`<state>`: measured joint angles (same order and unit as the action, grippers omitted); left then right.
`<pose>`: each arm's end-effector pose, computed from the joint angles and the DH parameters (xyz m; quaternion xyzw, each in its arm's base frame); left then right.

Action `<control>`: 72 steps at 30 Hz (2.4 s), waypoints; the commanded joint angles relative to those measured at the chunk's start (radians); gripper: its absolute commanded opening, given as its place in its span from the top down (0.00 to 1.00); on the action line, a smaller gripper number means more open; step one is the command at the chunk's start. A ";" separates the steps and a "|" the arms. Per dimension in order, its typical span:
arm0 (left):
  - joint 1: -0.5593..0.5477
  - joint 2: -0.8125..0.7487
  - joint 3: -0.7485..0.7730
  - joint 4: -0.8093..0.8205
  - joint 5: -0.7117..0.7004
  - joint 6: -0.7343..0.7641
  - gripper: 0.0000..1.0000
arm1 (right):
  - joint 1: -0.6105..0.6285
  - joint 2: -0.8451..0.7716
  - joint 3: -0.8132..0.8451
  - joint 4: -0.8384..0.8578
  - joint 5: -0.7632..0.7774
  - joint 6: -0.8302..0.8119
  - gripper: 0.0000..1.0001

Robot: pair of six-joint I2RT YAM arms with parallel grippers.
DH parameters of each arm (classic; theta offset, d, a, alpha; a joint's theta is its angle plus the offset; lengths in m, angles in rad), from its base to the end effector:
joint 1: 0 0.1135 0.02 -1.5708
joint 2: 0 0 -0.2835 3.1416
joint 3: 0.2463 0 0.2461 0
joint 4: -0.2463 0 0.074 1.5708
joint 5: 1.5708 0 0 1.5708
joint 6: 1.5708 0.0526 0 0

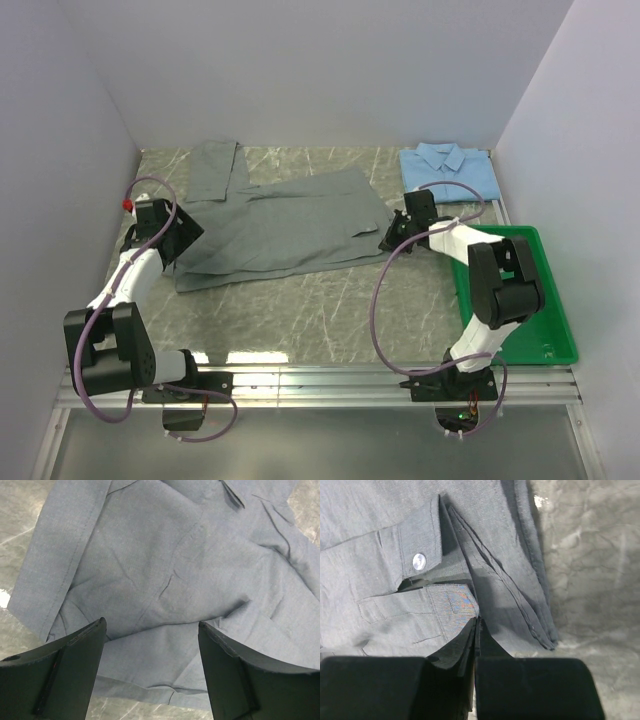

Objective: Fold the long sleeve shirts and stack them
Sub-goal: Fold the shirt

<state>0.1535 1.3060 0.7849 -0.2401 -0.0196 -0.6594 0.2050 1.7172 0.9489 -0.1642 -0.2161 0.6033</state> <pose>0.2709 0.0430 0.2330 -0.3669 0.8427 -0.0898 0.3835 0.3398 0.0822 0.1706 0.1536 0.9320 0.2168 0.2465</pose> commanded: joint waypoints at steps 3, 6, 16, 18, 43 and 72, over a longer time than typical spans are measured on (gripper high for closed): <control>0.003 -0.005 0.004 -0.007 -0.023 -0.014 0.20 | -0.012 -0.076 0.011 -0.046 0.066 -0.034 1.00; 0.004 0.004 -0.003 -0.010 -0.014 -0.023 0.20 | -0.013 -0.077 0.019 -0.054 0.086 -0.048 1.00; 0.004 -0.039 -0.042 -0.057 -0.016 -0.066 0.26 | -0.018 -0.005 0.020 0.014 0.012 -0.046 0.92; 0.004 -0.062 -0.041 -0.082 -0.011 -0.075 0.26 | -0.016 -0.001 0.028 0.022 -0.011 -0.046 0.89; -0.028 -0.174 -0.246 0.011 0.047 -0.285 0.38 | 0.037 -0.215 -0.018 0.123 -0.022 -0.094 0.48; 0.084 -0.149 -0.475 0.449 0.061 -0.625 0.61 | -0.006 -0.077 -0.165 0.249 -0.108 0.108 0.48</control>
<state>0.2253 1.1606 0.3355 0.1463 0.0387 -1.2388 0.2180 1.6424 0.7834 0.0601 -0.3267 0.6914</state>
